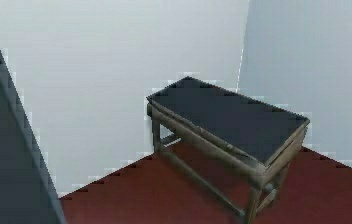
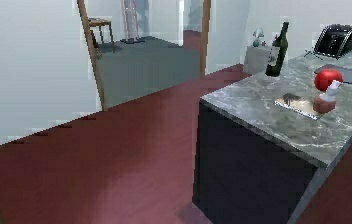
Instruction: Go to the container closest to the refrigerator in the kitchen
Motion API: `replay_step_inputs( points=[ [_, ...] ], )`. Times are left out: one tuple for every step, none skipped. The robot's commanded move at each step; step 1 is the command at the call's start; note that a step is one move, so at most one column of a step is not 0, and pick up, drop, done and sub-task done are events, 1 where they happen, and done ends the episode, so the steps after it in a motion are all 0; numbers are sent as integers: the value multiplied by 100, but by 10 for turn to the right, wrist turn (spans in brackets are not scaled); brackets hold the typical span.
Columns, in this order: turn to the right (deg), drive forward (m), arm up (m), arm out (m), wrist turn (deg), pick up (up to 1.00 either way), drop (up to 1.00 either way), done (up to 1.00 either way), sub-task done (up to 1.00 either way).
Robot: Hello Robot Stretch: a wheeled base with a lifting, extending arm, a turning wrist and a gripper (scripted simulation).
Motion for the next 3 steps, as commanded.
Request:
replay_step_inputs(
  points=[
    [120, 0, 0, 0, 0, 0, 0, 0, 0],
    [0, 20, 0, 0, 0, 0, 0, 0, 0],
    [0, 0, 0, 0, 0, 0, 0, 100, 0]
  ],
)
